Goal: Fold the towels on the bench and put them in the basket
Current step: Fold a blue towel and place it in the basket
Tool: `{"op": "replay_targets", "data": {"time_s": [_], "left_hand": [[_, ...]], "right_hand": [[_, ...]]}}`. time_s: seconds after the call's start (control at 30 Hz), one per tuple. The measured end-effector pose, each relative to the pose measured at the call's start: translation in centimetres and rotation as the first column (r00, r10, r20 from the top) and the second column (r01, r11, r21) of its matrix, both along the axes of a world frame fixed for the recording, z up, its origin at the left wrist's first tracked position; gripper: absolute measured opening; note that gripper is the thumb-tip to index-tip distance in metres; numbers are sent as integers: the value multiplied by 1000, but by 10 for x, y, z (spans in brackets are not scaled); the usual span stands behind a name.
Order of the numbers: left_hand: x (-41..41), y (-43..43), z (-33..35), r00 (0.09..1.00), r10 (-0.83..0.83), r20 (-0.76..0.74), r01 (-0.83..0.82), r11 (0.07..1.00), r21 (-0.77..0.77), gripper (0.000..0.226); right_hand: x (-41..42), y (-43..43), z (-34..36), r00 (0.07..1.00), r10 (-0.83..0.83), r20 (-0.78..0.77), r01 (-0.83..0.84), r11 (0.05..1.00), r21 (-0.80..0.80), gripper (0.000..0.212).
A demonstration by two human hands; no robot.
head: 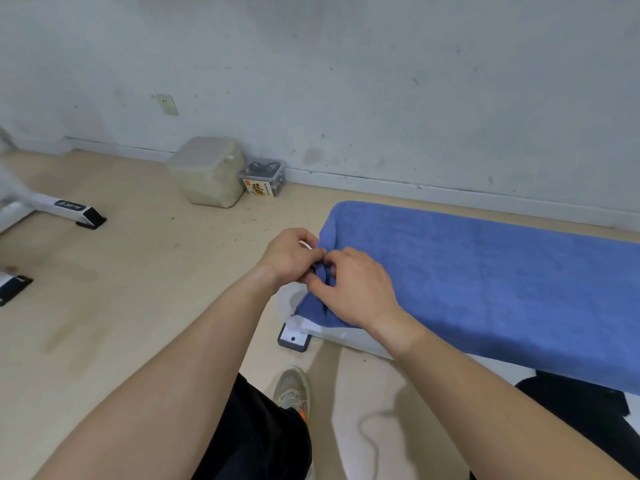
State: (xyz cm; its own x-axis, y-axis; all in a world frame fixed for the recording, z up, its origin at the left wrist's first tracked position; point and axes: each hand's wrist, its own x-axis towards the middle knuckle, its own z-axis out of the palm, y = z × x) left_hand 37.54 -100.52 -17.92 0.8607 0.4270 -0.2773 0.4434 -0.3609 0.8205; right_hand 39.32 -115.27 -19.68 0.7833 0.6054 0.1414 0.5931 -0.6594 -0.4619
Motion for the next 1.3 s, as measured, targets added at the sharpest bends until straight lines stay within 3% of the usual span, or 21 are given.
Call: {"op": "replay_targets", "data": {"time_s": [0.1, 0.23, 0.4, 0.57, 0.7, 0.8, 0.93, 1.03, 1.17, 1.3], "left_hand": [[0, -4, 9, 1000, -13, 14, 13, 999, -31, 8], [5, -6, 17, 992, -108, -68, 104, 992, -65, 15], [49, 7, -1, 987, 132, -88, -132, 991, 8, 27], [95, 8, -23, 974, 156, -164, -163, 986, -26, 36], [118, 15, -25, 981, 188, -57, -187, 982, 19, 33], [125, 14, -14, 983, 175, 52, -182, 969, 170, 34], [134, -1, 9, 978, 135, 160, -169, 959, 227, 16], [140, -27, 28, 963, 97, 250, -165, 949, 270, 17], [148, -78, 45, 955, 41, 293, -99, 978, 185, 20], [160, -145, 62, 947, -41, 320, -15, 985, 172, 17]], "right_hand": [[2, 3, 3, 993, -86, -77, 85, 996, -19, 48], [11, -3, 8, 981, -115, -158, 109, 993, -48, 25], [15, -10, 9, 972, -99, -212, 107, 994, 28, 15], [23, -23, 4, 976, -68, -208, 73, 997, 14, 18], [27, -35, 6, 963, -60, -264, 74, 996, 44, 13], [30, -44, 9, 947, -46, -318, 75, 994, 82, 6], [32, -70, 19, 901, -16, -434, 92, 984, 155, 16], [31, -99, 29, 895, 6, -446, 92, 976, 198, 12], [31, -156, 41, 913, -75, -402, 174, 961, 217, 5], [35, -229, 47, 912, -231, -338, 314, 925, 214, 21]]}}
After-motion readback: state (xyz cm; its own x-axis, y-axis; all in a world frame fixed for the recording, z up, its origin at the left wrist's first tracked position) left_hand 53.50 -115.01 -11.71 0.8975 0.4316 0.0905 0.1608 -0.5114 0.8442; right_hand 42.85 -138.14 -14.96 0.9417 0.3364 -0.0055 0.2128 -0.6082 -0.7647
